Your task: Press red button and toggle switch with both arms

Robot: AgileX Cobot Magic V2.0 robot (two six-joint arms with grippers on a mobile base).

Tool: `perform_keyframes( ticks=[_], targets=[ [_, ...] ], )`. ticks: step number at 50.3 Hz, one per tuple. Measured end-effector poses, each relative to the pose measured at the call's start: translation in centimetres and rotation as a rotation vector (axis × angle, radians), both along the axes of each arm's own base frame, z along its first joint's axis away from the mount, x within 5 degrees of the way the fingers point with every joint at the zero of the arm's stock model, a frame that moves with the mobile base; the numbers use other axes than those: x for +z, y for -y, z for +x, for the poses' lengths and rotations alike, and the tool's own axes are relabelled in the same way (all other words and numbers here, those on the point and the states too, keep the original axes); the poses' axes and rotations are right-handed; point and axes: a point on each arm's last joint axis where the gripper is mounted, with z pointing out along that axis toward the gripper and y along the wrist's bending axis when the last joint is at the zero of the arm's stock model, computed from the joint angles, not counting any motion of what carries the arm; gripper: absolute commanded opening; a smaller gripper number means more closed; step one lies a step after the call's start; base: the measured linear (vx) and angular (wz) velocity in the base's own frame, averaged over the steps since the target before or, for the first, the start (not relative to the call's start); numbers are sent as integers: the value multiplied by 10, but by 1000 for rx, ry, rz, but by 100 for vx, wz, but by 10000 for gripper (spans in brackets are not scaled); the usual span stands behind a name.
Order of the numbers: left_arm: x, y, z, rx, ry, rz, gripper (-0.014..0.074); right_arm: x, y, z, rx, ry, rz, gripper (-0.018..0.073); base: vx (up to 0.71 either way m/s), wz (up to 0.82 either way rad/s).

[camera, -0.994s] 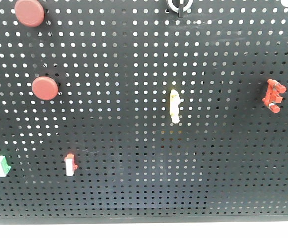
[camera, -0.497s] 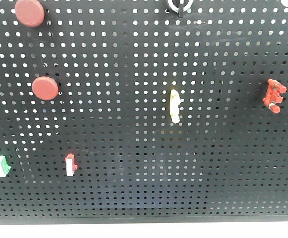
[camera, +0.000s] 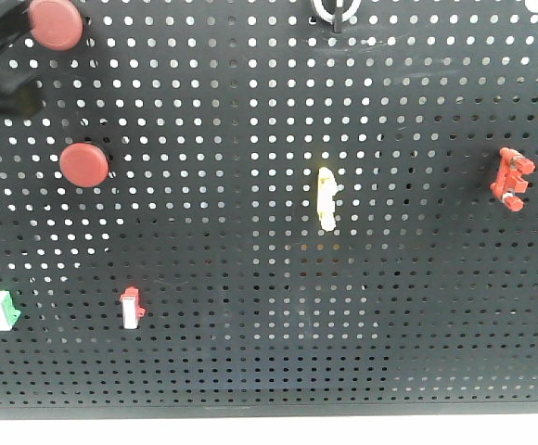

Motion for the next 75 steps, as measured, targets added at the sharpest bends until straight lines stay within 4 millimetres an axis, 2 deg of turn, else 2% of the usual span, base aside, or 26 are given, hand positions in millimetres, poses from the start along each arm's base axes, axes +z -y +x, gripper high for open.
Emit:
perform_keyframes(
  ticks=[16,30,36,44,49,56,62,75],
  targets=[
    [-11,8,19,-6,-22,10,2,0,0,0,0,1,0,-3,0,0],
    [-12,9,22,-8,-15,8,2,0,0,0,0,2,0,-3,0,0],
    [-7,7,14,-9,-7,4,2,0,0,0,0,0,0,-3,0,1],
    [10,-1,-21,-29,31,-13,2,-1,0,1,-1,-6,0,-3,0,0],
    [12,-8,-41,-33,50,-22,2,0,-2,5,16,10,-13,-3,0,0],
    [2,-16,-61,-33,47,-21,2,3,-17,14,104,39,-53,-3,0,0],
    [-13,-19,-66,-32,7,-10,2,12,-35,23,211,45,-61,-3,0,0],
    [-21,-21,-71,-31,-11,-2,2,35,-98,64,447,38,-82,-3,0,0]
  ],
)
